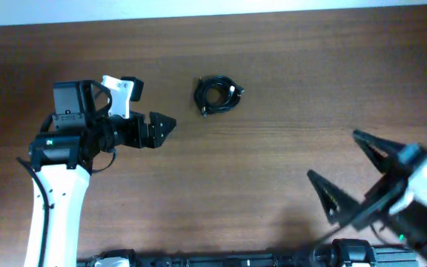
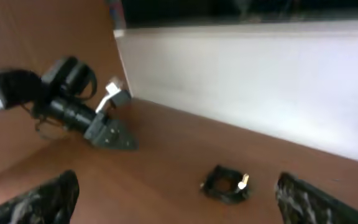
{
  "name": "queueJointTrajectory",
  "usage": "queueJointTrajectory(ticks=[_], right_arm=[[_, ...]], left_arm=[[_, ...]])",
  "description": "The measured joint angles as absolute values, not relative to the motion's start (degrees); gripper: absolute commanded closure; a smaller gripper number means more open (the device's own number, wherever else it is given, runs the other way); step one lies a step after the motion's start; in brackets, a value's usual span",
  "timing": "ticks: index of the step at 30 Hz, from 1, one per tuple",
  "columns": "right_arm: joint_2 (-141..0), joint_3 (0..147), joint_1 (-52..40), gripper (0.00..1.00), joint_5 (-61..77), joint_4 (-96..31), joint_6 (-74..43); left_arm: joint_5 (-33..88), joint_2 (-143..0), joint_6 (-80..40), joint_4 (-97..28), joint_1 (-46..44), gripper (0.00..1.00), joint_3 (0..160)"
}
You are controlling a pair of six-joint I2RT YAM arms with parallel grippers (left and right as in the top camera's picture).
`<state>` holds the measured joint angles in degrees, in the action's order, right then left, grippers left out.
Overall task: Untangle cables
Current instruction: 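Move the right gripper down onto the black cable bundle and grasp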
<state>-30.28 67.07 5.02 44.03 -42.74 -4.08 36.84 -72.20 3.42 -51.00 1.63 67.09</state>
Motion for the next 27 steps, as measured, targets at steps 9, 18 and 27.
queueJointTrajectory(ticks=[9, 18, 27], right_arm=[[-68.6, 80.6, -5.6, 0.02, 58.1, -47.7, -13.8], [-114.0, 105.5, -18.9, 0.14, 19.2, -64.0, -19.1], [-127.4, 106.3, -20.5, 0.43, 21.2, -48.1, -26.4]], left_arm=[[34.9, -72.6, 3.4, -50.3, 1.6, 0.01, 67.1], [33.3, -84.2, 2.5, -49.9, 1.6, 0.01, 67.2], [32.9, -85.0, 2.4, -48.7, 1.6, 0.01, 67.2]])
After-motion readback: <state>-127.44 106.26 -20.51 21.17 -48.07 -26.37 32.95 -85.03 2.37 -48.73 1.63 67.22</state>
